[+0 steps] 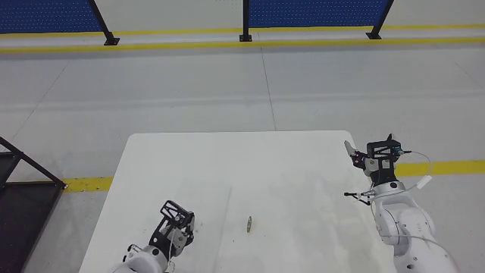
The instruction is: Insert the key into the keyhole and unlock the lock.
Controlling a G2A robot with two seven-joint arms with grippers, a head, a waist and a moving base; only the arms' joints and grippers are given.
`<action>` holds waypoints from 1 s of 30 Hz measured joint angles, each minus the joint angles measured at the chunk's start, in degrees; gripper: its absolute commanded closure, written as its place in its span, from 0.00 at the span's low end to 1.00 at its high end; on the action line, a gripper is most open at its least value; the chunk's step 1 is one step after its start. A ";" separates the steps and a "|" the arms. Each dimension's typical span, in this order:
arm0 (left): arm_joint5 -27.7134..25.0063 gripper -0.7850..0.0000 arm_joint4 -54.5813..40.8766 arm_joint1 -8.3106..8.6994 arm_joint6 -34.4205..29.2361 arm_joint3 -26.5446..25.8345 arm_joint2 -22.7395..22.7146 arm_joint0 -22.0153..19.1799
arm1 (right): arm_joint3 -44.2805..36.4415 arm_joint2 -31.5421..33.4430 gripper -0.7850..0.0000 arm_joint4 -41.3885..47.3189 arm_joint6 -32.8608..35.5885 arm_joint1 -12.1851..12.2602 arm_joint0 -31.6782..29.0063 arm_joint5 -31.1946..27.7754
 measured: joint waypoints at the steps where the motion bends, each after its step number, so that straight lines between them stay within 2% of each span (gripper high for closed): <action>1: -1.09 1.00 -0.92 0.10 1.98 -0.50 -0.93 1.05 | 0.00 0.00 0.00 0.00 0.00 0.00 0.00 0.00; 5: -7.07 1.00 -3.56 0.55 12.40 -1.61 -4.75 5.34 | 0.00 0.00 0.00 0.00 0.00 0.00 0.00 0.00; 8: -12.28 1.00 -4.16 0.89 20.08 -0.74 -7.05 6.93 | 0.00 0.00 0.00 -0.01 -0.01 0.00 0.03 -0.01; 15: -24.33 1.00 -9.10 1.54 32.99 3.91 -10.81 5.66 | -2.07 -2.33 0.00 -4.19 -4.27 -0.21 -3.72 -1.18; 17: -26.32 1.00 -9.60 1.66 34.84 5.30 -11.43 5.02 | -3.59 -4.30 0.00 -7.20 -5.24 -0.24 -6.06 -2.31; 23: -26.30 1.00 -9.59 1.66 34.87 5.39 -11.42 5.02 | -7.82 -10.54 0.00 -16.83 -6.60 -0.03 -14.28 -7.82; 30: -26.30 1.00 -9.59 1.66 34.87 5.39 -11.42 5.01 | -6.86 -19.43 0.00 -26.36 -4.19 -0.04 -17.14 -13.16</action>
